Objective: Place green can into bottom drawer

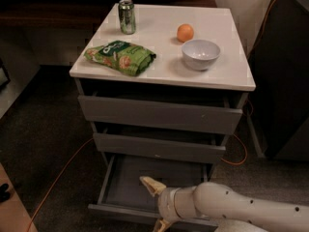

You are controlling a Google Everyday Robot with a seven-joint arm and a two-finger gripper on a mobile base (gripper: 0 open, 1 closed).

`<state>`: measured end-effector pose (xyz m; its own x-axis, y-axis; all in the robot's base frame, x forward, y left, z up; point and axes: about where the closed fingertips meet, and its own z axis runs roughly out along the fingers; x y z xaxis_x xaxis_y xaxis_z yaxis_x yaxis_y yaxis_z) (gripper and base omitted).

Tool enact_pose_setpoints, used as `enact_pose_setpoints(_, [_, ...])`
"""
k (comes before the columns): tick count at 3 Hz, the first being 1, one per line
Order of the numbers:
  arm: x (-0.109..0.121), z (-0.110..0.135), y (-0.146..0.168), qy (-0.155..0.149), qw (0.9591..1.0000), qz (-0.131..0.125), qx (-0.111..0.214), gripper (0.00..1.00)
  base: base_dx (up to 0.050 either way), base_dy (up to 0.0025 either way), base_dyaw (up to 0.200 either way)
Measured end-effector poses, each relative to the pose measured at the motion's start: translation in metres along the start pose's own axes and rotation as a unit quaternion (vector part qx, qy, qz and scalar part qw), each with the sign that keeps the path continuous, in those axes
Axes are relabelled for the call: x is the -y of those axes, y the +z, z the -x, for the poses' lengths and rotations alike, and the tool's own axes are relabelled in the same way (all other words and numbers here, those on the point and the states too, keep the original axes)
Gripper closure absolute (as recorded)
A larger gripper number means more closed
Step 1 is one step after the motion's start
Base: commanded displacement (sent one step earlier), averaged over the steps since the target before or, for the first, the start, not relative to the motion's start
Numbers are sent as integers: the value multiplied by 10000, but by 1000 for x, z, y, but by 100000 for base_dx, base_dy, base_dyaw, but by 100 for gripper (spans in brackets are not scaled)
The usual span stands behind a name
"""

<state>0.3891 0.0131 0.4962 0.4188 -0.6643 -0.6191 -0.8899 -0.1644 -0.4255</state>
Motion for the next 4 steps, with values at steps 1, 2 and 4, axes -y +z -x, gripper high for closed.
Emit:
enact_pose_setpoints(1, [46, 31, -20, 12, 9997, -13, 238, 0, 0, 0, 0])
enact_pose_setpoints(2, [74, 57, -36, -107, 9998, 63, 160, 0, 0, 0, 0])
enact_pose_setpoints(4, [128, 119, -82, -541, 9960, 379, -602, 0, 0, 0, 0])
